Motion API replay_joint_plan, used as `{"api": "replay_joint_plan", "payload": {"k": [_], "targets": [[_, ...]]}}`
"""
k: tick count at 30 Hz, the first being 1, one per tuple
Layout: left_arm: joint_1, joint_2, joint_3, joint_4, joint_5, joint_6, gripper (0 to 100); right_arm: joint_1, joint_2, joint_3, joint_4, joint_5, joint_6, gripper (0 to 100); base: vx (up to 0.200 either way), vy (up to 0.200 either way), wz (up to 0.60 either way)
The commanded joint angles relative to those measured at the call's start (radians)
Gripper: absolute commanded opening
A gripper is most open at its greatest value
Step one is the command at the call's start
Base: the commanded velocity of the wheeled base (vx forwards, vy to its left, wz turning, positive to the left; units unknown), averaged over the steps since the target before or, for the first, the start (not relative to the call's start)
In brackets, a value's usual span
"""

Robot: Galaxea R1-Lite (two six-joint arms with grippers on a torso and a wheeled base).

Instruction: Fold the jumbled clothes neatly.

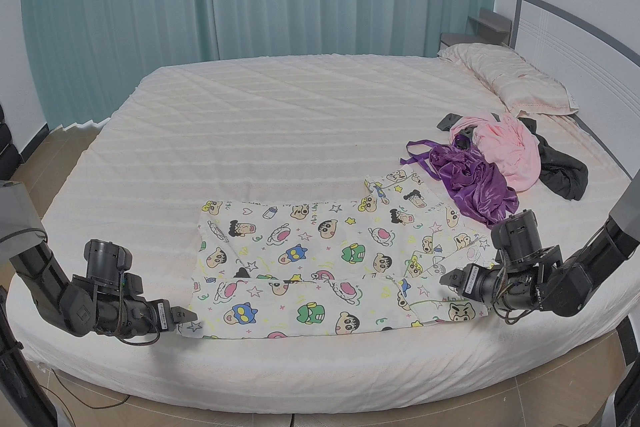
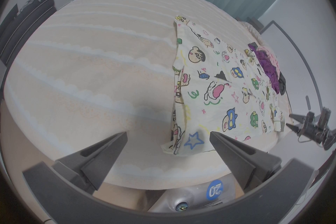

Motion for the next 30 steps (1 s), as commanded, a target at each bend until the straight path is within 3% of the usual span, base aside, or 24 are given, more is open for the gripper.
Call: {"api": "replay_joint_plan", "payload": {"k": [1, 6, 11, 17, 27, 30], "targets": [[0.005, -0.090, 0.030, -0.002, 0.004, -0.036, 100, -0.043, -0.055, 0.061, -0.001, -0.005, -0.003, 100, 0.000, 0.000, 0.00], [0.003, -0.176, 0.040, -0.002, -0.004, -0.168, 100, -0.102, -0.108, 0.176, -0.087, 0.004, -0.003, 100, 0.000, 0.000, 0.00], [0.003, -0.193, 0.036, -0.004, -0.008, -0.229, 100, -0.128, -0.085, 0.293, -0.245, 0.007, -0.003, 100, 0.120, 0.000, 0.00], [0.005, -0.181, 0.042, -0.002, -0.025, -0.237, 100, -0.128, -0.045, 0.366, -0.393, 0.013, -0.027, 100, 0.200, 0.000, 0.00], [0.002, -0.174, 0.043, -0.002, -0.030, -0.237, 100, -0.126, -0.049, 0.386, -0.413, 0.015, -0.029, 100, 0.200, 0.000, 0.00], [0.002, -0.167, 0.043, -0.002, -0.030, -0.237, 100, -0.122, -0.052, 0.388, -0.413, 0.015, -0.029, 100, 0.000, 0.000, 0.00]]}}
